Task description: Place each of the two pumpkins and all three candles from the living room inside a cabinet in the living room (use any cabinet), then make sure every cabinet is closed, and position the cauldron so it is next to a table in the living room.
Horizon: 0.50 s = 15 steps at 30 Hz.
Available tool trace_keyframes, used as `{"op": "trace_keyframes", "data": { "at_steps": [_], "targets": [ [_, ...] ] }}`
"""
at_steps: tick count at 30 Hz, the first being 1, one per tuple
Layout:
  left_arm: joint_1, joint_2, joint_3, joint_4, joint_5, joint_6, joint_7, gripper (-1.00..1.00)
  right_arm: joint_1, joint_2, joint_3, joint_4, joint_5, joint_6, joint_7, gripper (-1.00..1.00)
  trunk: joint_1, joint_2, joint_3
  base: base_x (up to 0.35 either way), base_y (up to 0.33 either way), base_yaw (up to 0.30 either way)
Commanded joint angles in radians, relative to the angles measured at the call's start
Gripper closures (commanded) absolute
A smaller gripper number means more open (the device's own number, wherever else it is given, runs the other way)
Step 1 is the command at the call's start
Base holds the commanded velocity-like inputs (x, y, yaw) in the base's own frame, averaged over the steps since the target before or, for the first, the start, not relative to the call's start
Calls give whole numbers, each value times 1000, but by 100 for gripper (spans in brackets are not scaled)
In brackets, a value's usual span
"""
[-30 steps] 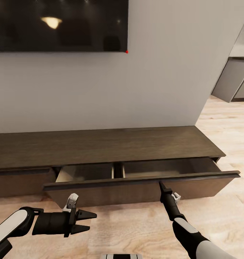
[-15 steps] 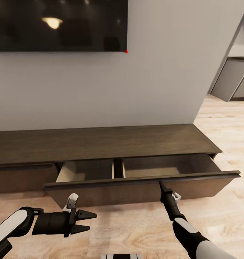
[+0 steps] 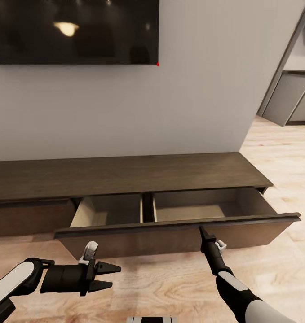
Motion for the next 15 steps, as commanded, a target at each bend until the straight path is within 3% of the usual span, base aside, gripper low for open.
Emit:
{"op": "trace_keyframes", "data": {
  "at_steps": [1, 15],
  "targets": [
    [-1, 1, -1, -1, 11, 1, 10, -100, 0, 0, 29, -9, 6, -3, 11, 100, -1, 0, -1, -112, 0, 0],
    [-1, 1, 0, -1, 11, 1, 10, -100, 0, 0, 29, -10, 6, -3, 11, 100, -1, 0, -1, -86, 0, 0]
  ]
}}
